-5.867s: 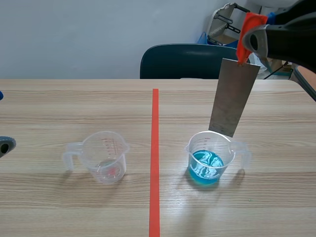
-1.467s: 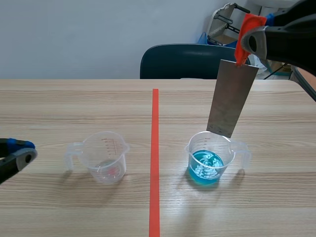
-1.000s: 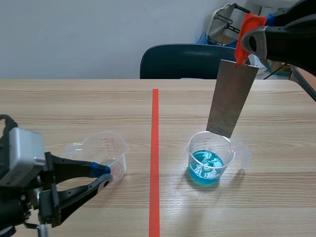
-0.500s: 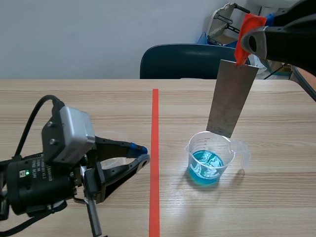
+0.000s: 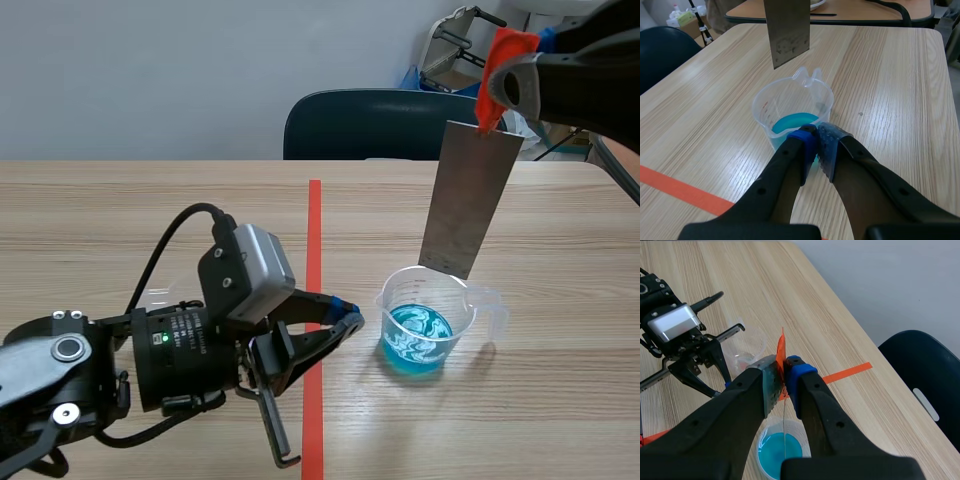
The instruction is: Do the redox reaction experiment
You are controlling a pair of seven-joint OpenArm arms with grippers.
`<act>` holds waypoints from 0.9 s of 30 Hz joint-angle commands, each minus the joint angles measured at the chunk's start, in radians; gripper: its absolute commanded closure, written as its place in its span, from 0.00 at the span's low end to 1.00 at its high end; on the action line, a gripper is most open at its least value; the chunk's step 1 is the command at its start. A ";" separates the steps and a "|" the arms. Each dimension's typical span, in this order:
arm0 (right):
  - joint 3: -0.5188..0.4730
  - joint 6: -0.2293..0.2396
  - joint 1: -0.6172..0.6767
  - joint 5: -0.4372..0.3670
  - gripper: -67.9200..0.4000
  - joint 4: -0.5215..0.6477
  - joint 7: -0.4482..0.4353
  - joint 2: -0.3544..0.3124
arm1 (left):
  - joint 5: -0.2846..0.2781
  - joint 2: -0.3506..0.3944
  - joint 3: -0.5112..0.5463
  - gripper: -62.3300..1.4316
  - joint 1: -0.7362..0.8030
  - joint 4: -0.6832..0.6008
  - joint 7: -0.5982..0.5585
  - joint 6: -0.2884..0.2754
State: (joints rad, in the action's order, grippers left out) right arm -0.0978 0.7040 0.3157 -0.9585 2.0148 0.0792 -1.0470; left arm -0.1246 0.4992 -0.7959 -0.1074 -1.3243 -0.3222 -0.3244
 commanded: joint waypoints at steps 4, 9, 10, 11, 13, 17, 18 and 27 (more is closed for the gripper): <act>0.000 0.001 -0.016 -0.014 0.98 0.002 -0.016 -0.006 | -0.019 -0.056 -0.020 0.91 -0.029 0.021 -0.004 0.003; 0.000 0.001 -0.016 -0.014 0.98 0.002 -0.016 -0.006 | -0.032 -0.098 -0.023 0.91 -0.051 0.047 0.007 0.020; 0.000 0.001 -0.016 -0.014 0.98 0.002 -0.016 -0.006 | -0.033 -0.104 -0.024 0.91 -0.055 0.051 0.008 0.020; 0.000 0.001 -0.016 -0.014 0.98 0.002 -0.016 -0.006 | -0.038 -0.108 -0.024 0.91 -0.057 0.054 0.009 0.021; 0.000 0.001 -0.016 -0.014 0.98 0.002 -0.016 -0.006 | -0.046 -0.114 -0.024 0.91 -0.060 0.055 0.009 0.027; 0.000 0.001 -0.016 -0.014 0.98 0.002 -0.016 -0.006 | -0.047 -0.117 -0.024 0.91 -0.060 0.055 0.009 0.030; 0.000 0.001 -0.016 -0.014 0.98 0.002 -0.016 -0.006 | -0.047 -0.117 -0.024 0.91 -0.060 0.055 0.009 0.030; 0.000 0.001 -0.016 -0.014 0.98 0.002 -0.016 -0.006 | -0.047 -0.116 -0.024 0.91 -0.059 0.055 0.009 0.030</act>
State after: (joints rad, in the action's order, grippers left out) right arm -0.0978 0.7040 0.3157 -0.9585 2.0148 0.0792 -1.0470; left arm -0.1619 0.3882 -0.8200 -0.1635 -1.2560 -0.3027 -0.2913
